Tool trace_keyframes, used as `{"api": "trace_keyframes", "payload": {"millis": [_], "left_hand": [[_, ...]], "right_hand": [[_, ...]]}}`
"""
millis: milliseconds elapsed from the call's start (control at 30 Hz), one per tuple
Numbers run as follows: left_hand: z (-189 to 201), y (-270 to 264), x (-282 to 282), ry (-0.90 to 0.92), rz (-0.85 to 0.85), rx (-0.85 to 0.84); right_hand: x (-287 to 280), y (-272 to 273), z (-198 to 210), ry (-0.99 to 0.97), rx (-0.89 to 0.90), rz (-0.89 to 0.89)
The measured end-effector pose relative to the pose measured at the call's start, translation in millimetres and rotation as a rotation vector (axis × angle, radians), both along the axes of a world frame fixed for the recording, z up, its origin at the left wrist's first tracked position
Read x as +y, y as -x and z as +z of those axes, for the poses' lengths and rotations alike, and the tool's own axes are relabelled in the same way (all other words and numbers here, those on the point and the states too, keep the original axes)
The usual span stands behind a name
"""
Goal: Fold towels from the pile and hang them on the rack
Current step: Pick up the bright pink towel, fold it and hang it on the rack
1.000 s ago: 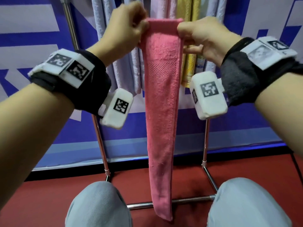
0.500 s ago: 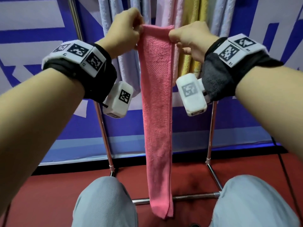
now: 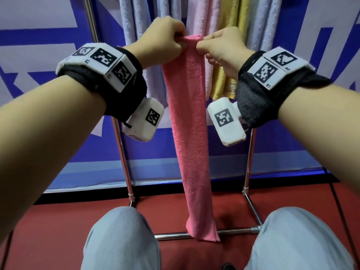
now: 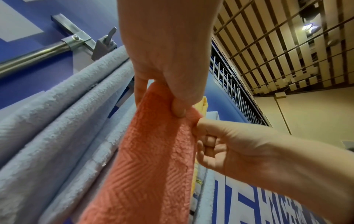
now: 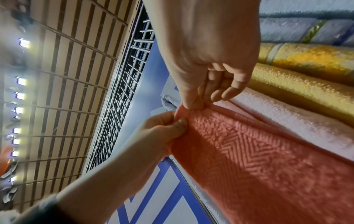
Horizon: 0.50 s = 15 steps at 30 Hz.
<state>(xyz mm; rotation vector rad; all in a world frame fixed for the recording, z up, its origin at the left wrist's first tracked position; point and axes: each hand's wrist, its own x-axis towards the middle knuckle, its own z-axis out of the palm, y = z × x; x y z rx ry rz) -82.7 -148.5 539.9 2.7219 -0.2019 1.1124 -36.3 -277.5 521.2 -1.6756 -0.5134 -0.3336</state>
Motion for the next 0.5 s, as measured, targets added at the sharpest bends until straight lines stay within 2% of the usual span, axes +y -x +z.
{"api": "trace_keyframes", "payload": {"millis": [100, 300, 500], "left_hand": [[0.5, 0.8, -3.5, 0.004, -0.002, -0.014], [-8.6, -1.0, -8.8, -0.136, -0.021, 0.028], [-9.5, -3.7, -12.6, -0.171, -0.026, 0.019]], "right_hand": [[-3.7, -2.5, -8.1, -0.012, -0.025, 0.030], [-9.2, -9.3, -26.3, -0.083, 0.023, 0.018], [-11.7, -7.1, -57.2, -0.061, 0.051, 0.074]]}}
